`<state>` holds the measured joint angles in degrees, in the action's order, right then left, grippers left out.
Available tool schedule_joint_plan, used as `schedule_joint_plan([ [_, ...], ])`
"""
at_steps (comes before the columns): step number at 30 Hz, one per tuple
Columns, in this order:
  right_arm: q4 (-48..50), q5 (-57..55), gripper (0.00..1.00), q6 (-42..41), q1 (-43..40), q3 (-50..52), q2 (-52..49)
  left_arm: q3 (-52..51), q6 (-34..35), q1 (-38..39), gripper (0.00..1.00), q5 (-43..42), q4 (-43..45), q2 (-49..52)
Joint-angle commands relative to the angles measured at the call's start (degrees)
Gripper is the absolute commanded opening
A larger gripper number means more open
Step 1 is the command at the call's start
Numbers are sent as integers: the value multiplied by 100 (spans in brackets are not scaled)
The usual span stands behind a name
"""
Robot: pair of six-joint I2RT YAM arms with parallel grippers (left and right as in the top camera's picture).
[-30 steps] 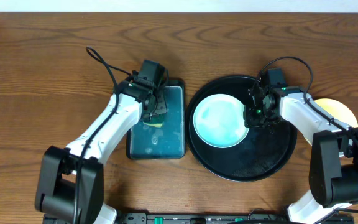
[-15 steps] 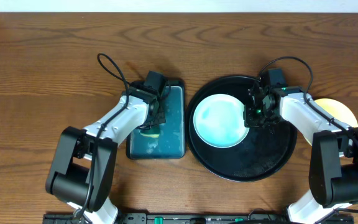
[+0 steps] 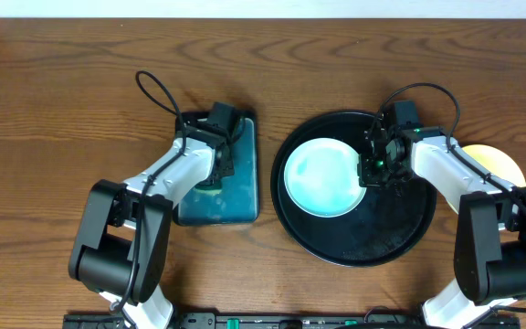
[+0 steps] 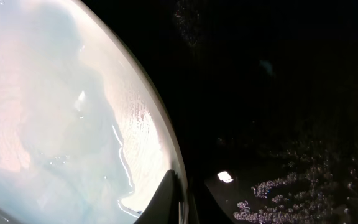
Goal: Clean dirty plates on tray and stack at the side
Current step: 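Drag the pale green plate rightward toward the tray edge with the right gripper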
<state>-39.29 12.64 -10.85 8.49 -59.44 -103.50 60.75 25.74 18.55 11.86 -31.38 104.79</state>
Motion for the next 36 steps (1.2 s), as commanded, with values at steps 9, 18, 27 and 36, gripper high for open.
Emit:
schedule_joint_plan([
  [9, 26, -208, 4, 61, -13, 74, -44, -144, -1355, -79, 7, -3084, 170, 328],
  [18, 26, -208, 4, 63, -13, 74, -44, -144, -1519, -59, 8, -2771, 26, 328],
  [27, 28, -208, 4, 63, -2, 74, -44, -144, -1161, -59, 24, -1860, -70, 328],
  [36, 61, -208, 14, 61, 44, 76, -44, -144, -1056, -59, 40, -1864, -66, 328],
])
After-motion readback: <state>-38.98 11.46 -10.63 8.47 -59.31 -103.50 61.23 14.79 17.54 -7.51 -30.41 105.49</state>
